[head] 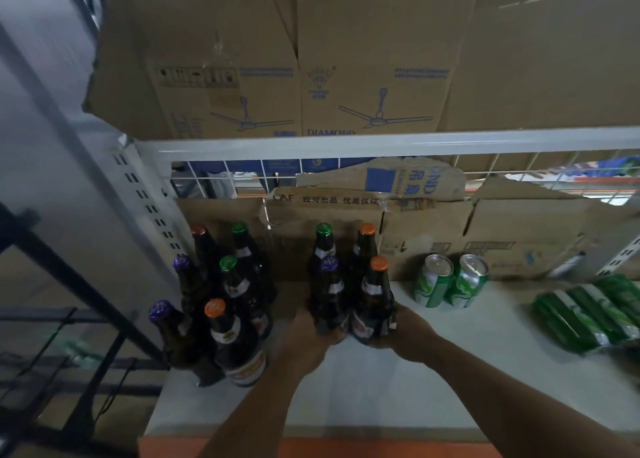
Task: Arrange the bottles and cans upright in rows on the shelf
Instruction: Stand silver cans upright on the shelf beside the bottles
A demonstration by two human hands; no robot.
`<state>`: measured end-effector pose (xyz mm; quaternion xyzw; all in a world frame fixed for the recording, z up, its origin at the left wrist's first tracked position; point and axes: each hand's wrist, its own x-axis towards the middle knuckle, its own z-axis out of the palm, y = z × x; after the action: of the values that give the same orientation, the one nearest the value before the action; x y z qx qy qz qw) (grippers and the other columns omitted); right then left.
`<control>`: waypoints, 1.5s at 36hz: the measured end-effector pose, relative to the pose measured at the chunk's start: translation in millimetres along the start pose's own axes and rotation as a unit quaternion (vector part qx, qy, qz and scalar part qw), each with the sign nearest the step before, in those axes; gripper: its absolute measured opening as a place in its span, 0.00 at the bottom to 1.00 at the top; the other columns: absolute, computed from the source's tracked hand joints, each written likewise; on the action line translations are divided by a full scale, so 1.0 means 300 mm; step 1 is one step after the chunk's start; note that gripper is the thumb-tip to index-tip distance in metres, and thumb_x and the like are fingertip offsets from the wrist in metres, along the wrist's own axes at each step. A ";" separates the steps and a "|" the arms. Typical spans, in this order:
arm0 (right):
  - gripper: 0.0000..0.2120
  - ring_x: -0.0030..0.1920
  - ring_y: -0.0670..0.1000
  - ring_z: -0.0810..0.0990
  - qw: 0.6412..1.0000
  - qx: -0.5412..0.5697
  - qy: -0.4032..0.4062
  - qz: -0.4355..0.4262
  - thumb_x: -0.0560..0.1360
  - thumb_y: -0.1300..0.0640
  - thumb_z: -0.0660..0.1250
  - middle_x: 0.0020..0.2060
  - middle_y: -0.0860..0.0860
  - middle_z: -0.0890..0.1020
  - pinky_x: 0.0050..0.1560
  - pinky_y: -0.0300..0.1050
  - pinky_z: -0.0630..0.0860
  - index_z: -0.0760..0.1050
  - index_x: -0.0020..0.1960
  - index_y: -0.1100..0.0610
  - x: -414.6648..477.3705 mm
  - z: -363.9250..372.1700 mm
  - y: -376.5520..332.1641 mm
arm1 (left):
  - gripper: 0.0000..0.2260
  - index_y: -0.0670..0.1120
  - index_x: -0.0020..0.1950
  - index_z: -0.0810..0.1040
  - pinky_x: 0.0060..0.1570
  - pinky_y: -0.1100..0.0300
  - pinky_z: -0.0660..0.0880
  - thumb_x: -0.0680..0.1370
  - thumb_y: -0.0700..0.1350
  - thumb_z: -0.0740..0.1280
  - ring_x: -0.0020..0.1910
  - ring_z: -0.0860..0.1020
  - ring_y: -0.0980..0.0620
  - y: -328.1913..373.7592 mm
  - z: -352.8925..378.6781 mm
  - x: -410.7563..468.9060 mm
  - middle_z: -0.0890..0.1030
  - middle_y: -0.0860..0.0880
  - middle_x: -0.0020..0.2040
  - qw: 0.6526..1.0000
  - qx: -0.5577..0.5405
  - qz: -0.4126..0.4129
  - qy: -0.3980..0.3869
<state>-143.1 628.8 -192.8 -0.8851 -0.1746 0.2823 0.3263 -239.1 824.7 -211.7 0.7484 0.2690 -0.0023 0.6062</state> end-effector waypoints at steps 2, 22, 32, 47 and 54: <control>0.41 0.55 0.49 0.83 1.000 0.020 0.003 -0.016 0.54 0.39 0.81 0.54 0.46 0.85 0.60 0.52 0.80 0.77 0.64 0.49 0.020 -0.008 0.026 | 0.21 0.56 0.58 0.69 0.47 0.67 0.74 0.74 0.44 0.77 0.47 0.75 0.63 0.018 -0.013 -0.014 0.77 0.59 0.52 0.998 0.061 0.005 0.010; 0.36 0.57 0.52 0.80 0.978 0.108 0.153 -0.091 0.67 0.61 0.82 0.60 0.52 0.79 0.60 0.54 0.80 0.69 0.70 0.53 -0.289 -0.310 0.055 | 0.10 0.53 0.52 0.70 0.38 0.69 0.67 0.78 0.42 0.70 0.41 0.75 0.60 0.522 0.227 -0.389 0.76 0.55 0.42 0.940 0.202 0.254 0.105; 0.31 0.59 0.51 0.81 0.950 0.130 0.284 -0.027 0.68 0.59 0.82 0.57 0.50 0.80 0.56 0.44 0.76 0.73 0.67 0.53 -0.804 -0.769 0.589 | 0.15 0.50 0.59 0.75 0.55 0.62 0.71 0.75 0.41 0.74 0.57 0.78 0.53 0.673 0.932 -0.525 0.79 0.51 0.54 0.940 0.202 0.256 -0.098; 0.37 0.69 0.55 0.76 0.877 0.139 0.448 0.106 0.67 0.46 0.79 0.70 0.48 0.74 0.63 0.51 0.77 0.68 0.73 0.43 -1.565 -1.163 1.270 | 0.16 0.52 0.66 0.75 0.55 0.69 0.69 0.79 0.45 0.71 0.61 0.75 0.58 0.905 1.853 -0.796 0.78 0.57 0.61 0.865 0.201 0.321 -0.329; 0.36 0.71 0.50 0.71 0.886 0.118 0.434 0.112 0.73 0.53 0.76 0.75 0.50 0.70 0.67 0.41 0.69 0.65 0.78 0.50 -1.501 -1.287 1.398 | 0.17 0.52 0.67 0.73 0.40 0.74 0.71 0.79 0.45 0.71 0.54 0.76 0.64 0.950 2.035 -0.691 0.77 0.59 0.57 0.875 0.171 0.304 -0.335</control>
<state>-204.9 -82.8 -60.5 -0.8880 0.1195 -0.0767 0.4373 -103.9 152.9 -46.7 0.8400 -0.1949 -0.1146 0.4931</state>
